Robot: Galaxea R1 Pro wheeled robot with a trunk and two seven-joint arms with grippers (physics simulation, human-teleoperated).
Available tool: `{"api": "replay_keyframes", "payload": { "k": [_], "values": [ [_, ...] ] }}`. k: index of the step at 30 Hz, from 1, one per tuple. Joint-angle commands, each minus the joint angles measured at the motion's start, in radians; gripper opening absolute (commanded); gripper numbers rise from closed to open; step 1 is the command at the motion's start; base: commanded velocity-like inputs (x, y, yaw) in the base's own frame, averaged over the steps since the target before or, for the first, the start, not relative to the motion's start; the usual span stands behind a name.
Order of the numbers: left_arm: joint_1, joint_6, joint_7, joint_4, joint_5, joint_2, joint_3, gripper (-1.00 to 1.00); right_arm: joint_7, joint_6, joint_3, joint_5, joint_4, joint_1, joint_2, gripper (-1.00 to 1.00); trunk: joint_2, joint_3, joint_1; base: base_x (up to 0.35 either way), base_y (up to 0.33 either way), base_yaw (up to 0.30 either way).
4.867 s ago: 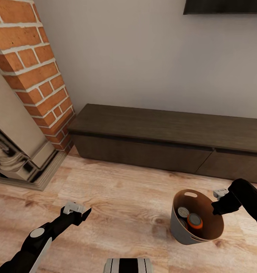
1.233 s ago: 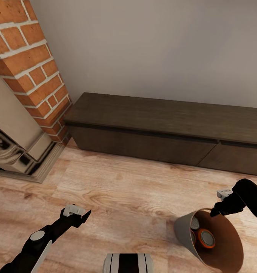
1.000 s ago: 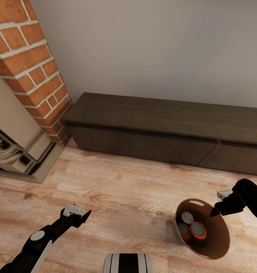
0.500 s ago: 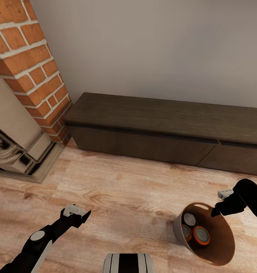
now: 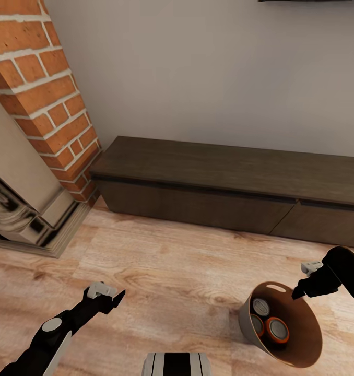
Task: Put the three can of soda from the living room inside the tash can in the kitchen.
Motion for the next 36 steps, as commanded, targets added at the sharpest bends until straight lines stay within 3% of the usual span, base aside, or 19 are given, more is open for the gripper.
{"api": "replay_keyframes", "payload": {
  "k": [1, 36],
  "values": [
    [0.0, 0.001, 0.0, 0.0, 0.0, 0.0, 0.0, 1.0, 0.0, 0.0, 0.0, 0.0, 0.0, 0.0, 0.0, 1.0, 0.0, 0.004, 0.0, 0.0, 0.0, 0.0],
    [-0.001, 0.003, 0.002, 0.045, 0.0, 0.0, 0.0, 1.0, 0.0, 0.0, 0.002, 0.0, 0.0, 0.005, 0.001, 1.0, 0.008, 0.139, -0.016, 0.0, 0.0, 0.0]
  ]
}}
